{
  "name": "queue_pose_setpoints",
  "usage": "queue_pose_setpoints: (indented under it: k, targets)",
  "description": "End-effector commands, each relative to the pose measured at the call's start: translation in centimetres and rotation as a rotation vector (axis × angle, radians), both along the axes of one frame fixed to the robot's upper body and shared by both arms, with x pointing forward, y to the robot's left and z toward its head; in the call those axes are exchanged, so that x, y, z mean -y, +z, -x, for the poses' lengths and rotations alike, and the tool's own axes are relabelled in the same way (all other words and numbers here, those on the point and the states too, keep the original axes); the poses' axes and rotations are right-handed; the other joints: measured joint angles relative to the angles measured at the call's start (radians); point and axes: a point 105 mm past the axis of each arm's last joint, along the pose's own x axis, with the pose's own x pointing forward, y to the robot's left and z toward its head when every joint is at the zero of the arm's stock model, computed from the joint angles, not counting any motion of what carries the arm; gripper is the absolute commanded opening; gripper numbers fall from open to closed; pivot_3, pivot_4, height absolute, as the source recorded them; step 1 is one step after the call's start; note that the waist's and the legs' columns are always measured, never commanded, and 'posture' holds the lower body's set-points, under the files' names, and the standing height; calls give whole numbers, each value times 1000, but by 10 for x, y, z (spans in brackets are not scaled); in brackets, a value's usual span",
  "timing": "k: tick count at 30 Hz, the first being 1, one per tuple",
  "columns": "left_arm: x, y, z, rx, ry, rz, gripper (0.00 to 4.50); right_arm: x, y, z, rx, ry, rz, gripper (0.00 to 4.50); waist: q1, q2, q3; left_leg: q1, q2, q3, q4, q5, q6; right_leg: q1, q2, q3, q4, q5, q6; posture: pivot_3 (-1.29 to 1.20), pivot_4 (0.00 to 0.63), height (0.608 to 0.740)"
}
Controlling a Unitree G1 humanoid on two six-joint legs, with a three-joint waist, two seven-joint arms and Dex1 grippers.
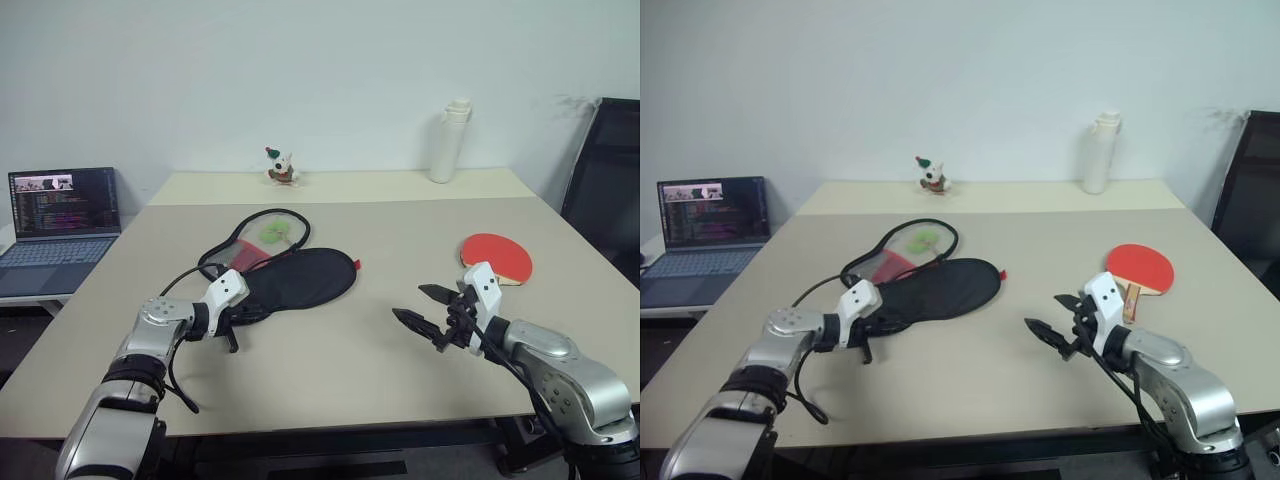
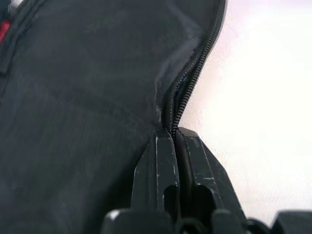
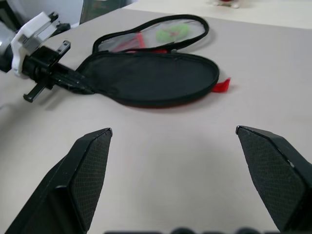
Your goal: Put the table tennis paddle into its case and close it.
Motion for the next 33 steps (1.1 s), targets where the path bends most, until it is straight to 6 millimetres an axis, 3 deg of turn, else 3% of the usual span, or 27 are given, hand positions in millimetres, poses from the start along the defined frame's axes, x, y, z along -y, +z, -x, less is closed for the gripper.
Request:
queue_pose_setpoints:
  k: [1,5,10,17,20,25,27,33]
  targets:
    - [35,5,9,-21,-38,113,18,5,16,2,46,7,-12,4500,2,0,0,-1,1,-1,0,0,0,-1,-1,0,0,0,0,0,150,740]
    - [84,18,22,-43,-62,251,18,9,13,6,29,11,-2,4500,17,-1,1,-7,-3,-3,1,0,0,-2,-7,0,-3,-1,2,0,150,740]
    - [139,36,23,-67,-46,381,18,10,10,9,11,22,9,4500,28,-3,2,-8,-5,-3,2,0,0,-1,-8,-1,-5,0,4,0,150,740]
    - [179,48,-1,-35,22,425,18,9,7,12,-5,33,13,4500,26,-3,2,-7,-5,-4,2,0,0,-1,-4,-1,-5,0,4,0,150,740]
    - [191,51,-5,-32,28,452,736,9,6,13,-5,30,18,4500,25,-3,2,-7,-5,-3,1,0,0,-1,-3,-1,-5,0,4,0,150,740]
    - [194,48,4,-25,-9,437,2559,9,3,12,-16,22,21,4500,24,-3,2,-7,-5,-3,1,0,0,-1,-2,-1,-5,0,4,0,150,740]
    - [181,49,9,-29,-35,443,3240,7,1,9,-30,7,17,4500,21,-3,2,-6,-5,-3,1,0,0,-1,-2,-1,-5,0,4,0,150,740]
    - [133,59,16,-16,-40,452,3240,0,-6,-9,-90,-62,-23,4500,5,-3,2,-6,-3,-3,1,0,0,-1,-2,-1,-4,0,3,0,150,740]
